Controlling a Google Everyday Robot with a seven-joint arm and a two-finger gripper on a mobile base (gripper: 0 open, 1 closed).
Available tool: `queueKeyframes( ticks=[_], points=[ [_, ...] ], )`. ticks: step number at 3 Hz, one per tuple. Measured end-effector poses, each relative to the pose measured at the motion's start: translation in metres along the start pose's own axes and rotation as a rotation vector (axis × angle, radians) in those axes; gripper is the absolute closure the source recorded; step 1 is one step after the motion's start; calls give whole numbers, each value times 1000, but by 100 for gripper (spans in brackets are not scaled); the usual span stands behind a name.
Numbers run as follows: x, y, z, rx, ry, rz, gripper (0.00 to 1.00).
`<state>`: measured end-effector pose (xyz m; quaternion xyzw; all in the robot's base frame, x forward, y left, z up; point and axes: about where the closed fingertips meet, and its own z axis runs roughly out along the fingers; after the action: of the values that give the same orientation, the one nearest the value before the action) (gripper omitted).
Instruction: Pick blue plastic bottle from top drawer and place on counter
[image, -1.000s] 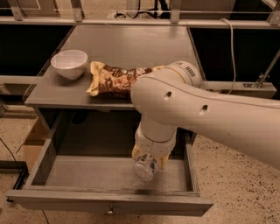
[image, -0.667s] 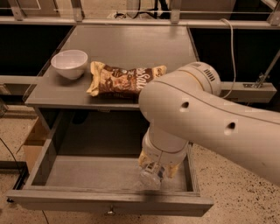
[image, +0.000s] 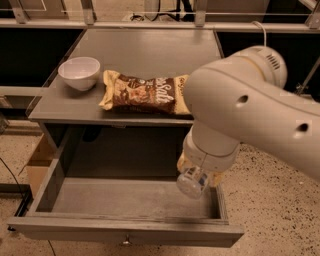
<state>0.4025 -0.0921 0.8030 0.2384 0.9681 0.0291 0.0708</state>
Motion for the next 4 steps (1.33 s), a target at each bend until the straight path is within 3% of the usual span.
queueKeyframes(
  ticks=[1,2,3,4],
  points=[
    [-25,-13,-25,3,-57,54,100],
    [-39,-33,-43,53,-54,130,100],
    [-37,-37,-45,68,-46,118,100],
    [-48,-19,-39,60,-35,75,100]
  ],
)
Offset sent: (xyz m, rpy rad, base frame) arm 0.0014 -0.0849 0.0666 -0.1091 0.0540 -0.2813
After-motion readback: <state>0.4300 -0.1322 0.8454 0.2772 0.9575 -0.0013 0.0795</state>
